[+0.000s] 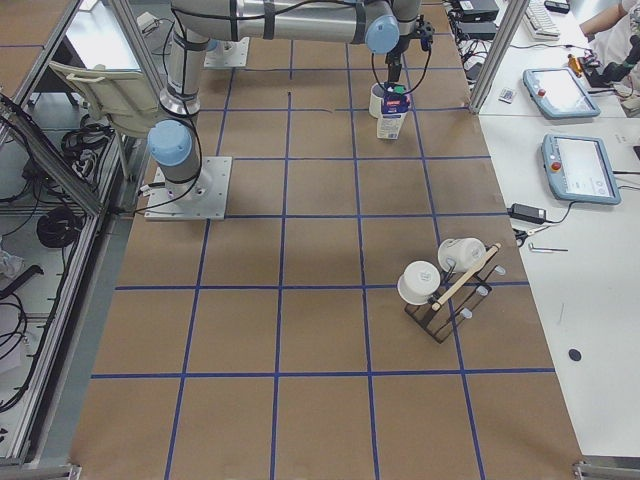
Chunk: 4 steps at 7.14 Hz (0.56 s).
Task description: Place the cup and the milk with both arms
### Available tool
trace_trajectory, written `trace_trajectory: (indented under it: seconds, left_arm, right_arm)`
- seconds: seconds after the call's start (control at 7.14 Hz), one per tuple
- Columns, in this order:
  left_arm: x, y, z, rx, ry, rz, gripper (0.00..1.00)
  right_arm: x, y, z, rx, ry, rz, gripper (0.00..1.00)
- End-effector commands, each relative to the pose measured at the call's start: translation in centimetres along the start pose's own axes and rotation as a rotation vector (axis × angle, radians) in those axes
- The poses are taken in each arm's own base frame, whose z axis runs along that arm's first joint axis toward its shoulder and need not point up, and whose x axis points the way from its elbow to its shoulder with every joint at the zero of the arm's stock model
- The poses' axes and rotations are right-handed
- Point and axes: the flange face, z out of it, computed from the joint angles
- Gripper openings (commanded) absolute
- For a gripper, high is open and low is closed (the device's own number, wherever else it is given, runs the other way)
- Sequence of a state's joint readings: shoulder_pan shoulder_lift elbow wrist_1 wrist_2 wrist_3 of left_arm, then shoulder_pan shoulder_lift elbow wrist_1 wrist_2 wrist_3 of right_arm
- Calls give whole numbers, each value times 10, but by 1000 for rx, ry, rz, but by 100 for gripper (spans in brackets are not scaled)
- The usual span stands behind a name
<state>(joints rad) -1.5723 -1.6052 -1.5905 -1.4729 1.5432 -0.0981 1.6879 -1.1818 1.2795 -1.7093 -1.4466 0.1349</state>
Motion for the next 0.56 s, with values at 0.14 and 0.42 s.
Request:
trace_trajectory:
  seconds: [0.14, 0.42]
  left_arm:
    - [0, 1, -1, -1, 0, 0, 100]
    - [0, 1, -2, 1, 0, 0, 100]
  right_arm:
    - [30, 41, -48, -27, 97, -42, 100]
    - [40, 76, -50, -39, 110, -75, 100]
